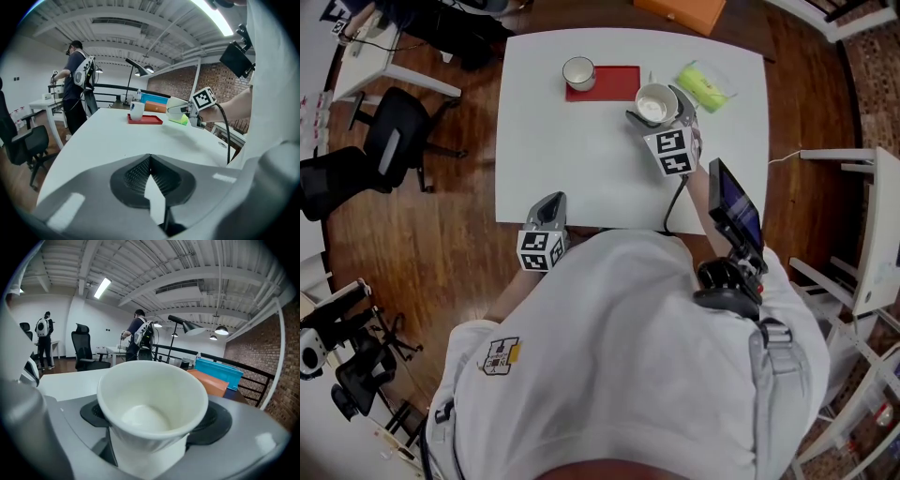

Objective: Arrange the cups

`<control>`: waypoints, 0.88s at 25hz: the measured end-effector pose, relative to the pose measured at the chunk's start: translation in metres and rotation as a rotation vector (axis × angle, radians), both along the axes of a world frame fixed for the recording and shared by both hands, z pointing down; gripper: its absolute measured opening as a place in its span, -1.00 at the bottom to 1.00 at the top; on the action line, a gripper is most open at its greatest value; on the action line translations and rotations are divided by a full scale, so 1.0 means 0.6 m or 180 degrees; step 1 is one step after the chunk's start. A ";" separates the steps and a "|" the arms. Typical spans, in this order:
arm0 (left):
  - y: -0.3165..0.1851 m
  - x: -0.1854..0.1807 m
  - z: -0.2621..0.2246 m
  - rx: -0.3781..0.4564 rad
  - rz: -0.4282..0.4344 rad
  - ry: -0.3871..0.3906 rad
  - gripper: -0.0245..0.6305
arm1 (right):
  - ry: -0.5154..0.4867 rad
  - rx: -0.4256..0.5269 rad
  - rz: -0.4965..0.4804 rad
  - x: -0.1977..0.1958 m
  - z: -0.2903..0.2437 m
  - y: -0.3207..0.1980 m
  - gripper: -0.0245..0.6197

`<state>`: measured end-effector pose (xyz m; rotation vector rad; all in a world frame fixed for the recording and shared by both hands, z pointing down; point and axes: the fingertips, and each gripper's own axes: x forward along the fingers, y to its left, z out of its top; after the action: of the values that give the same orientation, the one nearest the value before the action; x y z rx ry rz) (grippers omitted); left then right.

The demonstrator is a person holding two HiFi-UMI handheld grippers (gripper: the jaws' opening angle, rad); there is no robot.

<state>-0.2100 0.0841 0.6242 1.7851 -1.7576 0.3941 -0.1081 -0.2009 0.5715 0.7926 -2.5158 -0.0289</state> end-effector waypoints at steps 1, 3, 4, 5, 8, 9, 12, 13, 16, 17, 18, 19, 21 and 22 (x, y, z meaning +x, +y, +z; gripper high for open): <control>0.002 -0.007 0.002 -0.0007 -0.0031 0.0008 -0.92 | -0.0002 0.0016 -0.0022 -0.013 -0.002 -0.007 0.57; 0.005 -0.023 0.007 -0.0024 -0.0088 0.0022 -0.92 | -0.0016 0.0009 -0.0047 -0.041 -0.005 -0.019 0.57; 0.006 -0.029 0.009 -0.0033 -0.0114 0.0028 -0.92 | -0.0031 -0.0008 -0.0051 -0.053 -0.007 -0.025 0.57; 0.008 -0.031 0.010 -0.0043 -0.0138 0.0034 -0.92 | -0.0046 -0.0023 -0.0058 -0.062 -0.009 -0.030 0.57; 0.012 -0.038 0.014 -0.0076 -0.0204 0.0053 -0.92 | -0.0074 -0.0028 -0.0095 -0.091 -0.013 -0.050 0.57; 0.013 -0.044 0.017 -0.0088 -0.0222 0.0058 -0.92 | -0.0081 -0.0030 -0.0106 -0.104 -0.012 -0.058 0.57; 0.019 -0.045 0.017 -0.0120 -0.0272 0.0059 -0.92 | -0.0094 -0.0045 -0.0128 -0.125 -0.009 -0.079 0.57; 0.023 -0.041 0.016 -0.0131 -0.0295 0.0054 -0.92 | -0.0094 -0.0053 -0.0132 -0.127 -0.007 -0.084 0.57; 0.036 -0.032 0.012 -0.0156 -0.0378 0.0037 -0.92 | -0.0057 -0.0083 -0.0144 -0.126 0.006 -0.091 0.57; 0.041 -0.032 0.011 -0.0165 -0.0406 0.0031 -0.92 | -0.0036 -0.0098 -0.0147 -0.125 0.013 -0.091 0.57; 0.045 -0.032 0.009 -0.0175 -0.0433 0.0026 -0.92 | -0.0013 -0.0111 -0.0152 -0.125 0.019 -0.091 0.57; 0.050 -0.034 0.008 -0.0186 -0.0459 0.0024 -0.92 | 0.0010 -0.0120 -0.0158 -0.126 0.027 -0.091 0.57; 0.056 -0.041 0.008 -0.0211 -0.0499 0.0026 -0.92 | 0.0052 -0.0128 -0.0167 -0.131 0.041 -0.093 0.57; 0.060 -0.043 0.008 -0.0224 -0.0513 0.0026 -0.92 | 0.0068 -0.0134 -0.0165 -0.133 0.045 -0.093 0.57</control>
<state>-0.2357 0.1199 0.6289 1.5813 -1.8433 0.3763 -0.1876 -0.2568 0.5988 0.7066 -2.5081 -0.0021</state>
